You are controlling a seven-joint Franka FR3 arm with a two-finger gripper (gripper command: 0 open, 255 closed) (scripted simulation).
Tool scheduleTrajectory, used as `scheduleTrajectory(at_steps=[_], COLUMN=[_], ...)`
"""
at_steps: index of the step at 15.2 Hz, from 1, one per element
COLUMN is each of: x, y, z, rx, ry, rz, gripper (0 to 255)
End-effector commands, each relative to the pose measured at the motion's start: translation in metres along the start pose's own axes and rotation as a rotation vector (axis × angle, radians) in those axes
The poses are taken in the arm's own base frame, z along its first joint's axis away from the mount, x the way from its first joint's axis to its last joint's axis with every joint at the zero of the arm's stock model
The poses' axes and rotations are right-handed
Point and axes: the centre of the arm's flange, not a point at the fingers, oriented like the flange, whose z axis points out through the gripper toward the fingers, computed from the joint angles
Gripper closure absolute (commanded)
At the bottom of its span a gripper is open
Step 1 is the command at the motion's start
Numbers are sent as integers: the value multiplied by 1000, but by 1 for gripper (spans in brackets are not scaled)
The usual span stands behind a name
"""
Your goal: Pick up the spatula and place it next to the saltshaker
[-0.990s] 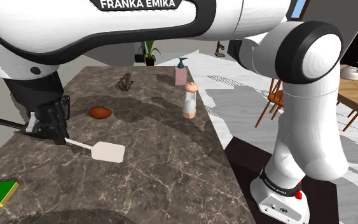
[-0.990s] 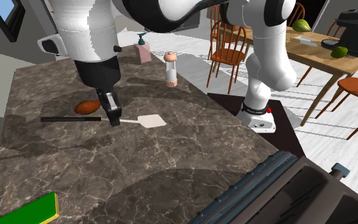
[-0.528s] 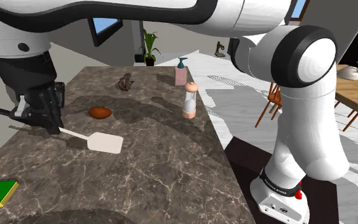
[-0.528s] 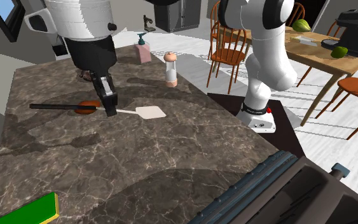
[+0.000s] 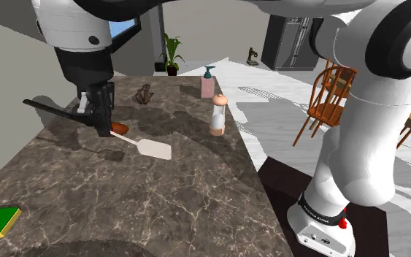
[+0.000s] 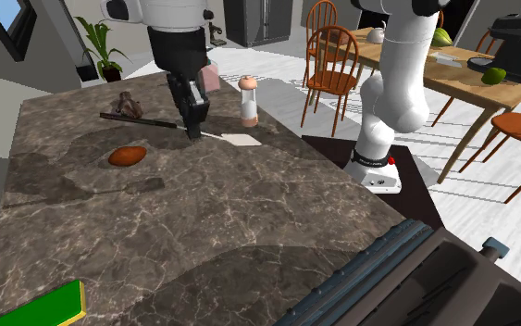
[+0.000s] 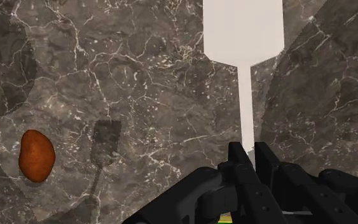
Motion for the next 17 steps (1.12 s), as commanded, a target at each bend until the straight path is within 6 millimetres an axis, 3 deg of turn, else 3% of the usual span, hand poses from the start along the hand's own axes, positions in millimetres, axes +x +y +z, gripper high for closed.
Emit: scheduleTrajectory(at_steps=[1, 17], x=[-22, -208], y=[14, 114], z=[1, -12], rx=[1, 1], ry=[0, 0], rz=[0, 0], gripper=[255, 255])
